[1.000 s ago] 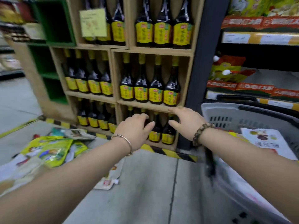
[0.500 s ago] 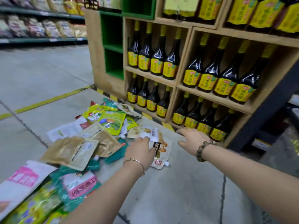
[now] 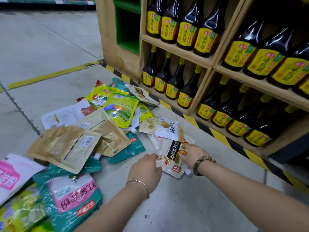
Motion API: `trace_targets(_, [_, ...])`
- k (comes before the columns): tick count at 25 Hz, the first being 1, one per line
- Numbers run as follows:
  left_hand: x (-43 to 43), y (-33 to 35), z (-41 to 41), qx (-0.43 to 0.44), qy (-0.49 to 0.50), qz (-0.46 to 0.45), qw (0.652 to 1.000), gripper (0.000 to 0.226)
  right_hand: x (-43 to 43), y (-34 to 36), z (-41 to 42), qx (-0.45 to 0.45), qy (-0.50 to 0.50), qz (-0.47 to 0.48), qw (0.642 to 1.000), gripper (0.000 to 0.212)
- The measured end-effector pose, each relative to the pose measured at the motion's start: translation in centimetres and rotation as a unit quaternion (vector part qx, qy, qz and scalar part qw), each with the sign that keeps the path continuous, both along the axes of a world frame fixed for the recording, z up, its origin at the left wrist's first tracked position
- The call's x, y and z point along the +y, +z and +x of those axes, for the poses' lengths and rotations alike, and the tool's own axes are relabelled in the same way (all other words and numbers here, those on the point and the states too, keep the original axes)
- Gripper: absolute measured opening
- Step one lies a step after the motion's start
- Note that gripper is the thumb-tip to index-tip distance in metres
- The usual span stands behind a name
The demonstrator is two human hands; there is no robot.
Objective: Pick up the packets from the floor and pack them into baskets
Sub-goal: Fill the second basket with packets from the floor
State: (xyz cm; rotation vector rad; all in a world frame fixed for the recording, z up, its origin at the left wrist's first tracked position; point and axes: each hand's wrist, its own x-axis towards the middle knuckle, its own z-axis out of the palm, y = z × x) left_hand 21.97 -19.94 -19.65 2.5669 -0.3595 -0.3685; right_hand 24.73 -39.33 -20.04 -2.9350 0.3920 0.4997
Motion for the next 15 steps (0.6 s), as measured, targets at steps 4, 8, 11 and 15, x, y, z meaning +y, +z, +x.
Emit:
trace_targets(4, [-1.2, -3.2, 2.3, 0.059, 0.037, -0.03, 0.997, 0.04, -0.3, -4.9, 2.4, 0.04, 0.047, -0.014, 0.998, 0.075])
trace_targets(8, [-1.5, -5.4, 3.9, 0.081, 0.088, -0.057, 0.991, 0.037, -0.4, -6.9, 7.6, -0.08, 0.063, -0.027, 0.994, 0.07])
trace_targets(11, [-1.5, -6.5, 4.2, 0.093, 0.113, -0.076, 0.986, 0.034, 0.4, -7.7, 10.8, -0.069, 0.133, -0.093, 0.984, 0.072])
trace_targets(15, [-1.3, -7.3, 4.1, 0.108, 0.164, -0.115, 0.974, 0.032, 0.1, -7.6, 12.5, -0.09, 0.177, -0.129, 0.972, 0.053])
